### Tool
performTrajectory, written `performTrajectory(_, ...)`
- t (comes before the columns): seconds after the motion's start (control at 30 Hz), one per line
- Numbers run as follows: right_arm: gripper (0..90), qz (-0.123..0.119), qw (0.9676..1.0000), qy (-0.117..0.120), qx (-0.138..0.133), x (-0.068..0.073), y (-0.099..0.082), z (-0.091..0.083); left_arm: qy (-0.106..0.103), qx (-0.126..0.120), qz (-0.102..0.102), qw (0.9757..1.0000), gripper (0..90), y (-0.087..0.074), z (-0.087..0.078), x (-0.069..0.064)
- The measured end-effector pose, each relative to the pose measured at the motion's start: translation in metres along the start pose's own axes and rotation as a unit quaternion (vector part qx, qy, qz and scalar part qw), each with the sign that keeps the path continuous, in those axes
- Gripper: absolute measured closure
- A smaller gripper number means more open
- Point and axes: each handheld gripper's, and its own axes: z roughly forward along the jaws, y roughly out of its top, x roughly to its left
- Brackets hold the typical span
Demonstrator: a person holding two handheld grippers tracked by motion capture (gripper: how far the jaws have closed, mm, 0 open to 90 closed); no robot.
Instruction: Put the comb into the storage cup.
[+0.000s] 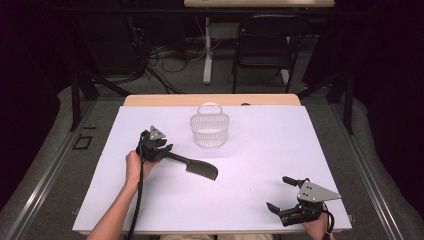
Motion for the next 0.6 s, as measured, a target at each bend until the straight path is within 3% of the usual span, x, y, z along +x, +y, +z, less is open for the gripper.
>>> performTrajectory(0.07, 0.5, 0.000, 1.0000, 0.000, 0.000, 0.000, 0.000, 0.000, -0.001, 0.006, 0.000, 1.0000, 74.6, 0.000, 0.001, 0.000)
performTrajectory(0.1, 0.5, 0.001, 1.0000, 0.001, -0.001, 0.000, 0.000, 0.000, -0.002, 0.012, 0.000, 0.9999, 83.6, -0.001, 0.002, 0.000)
performTrajectory(0.17, 0.4, 0.000, 1.0000, 0.001, -0.001, 0.000, 0.000, 0.000, -0.003, 0.012, -0.002, 0.9999, 89.7, -0.001, 0.004, 0.000)
performTrajectory(0.6, 0.4, -0.001, 1.0000, 0.002, 0.000, 0.000, 0.000, 0.000, 0.026, 0.038, 0.011, 0.9989, 90.0, -0.002, 0.018, 0.003)
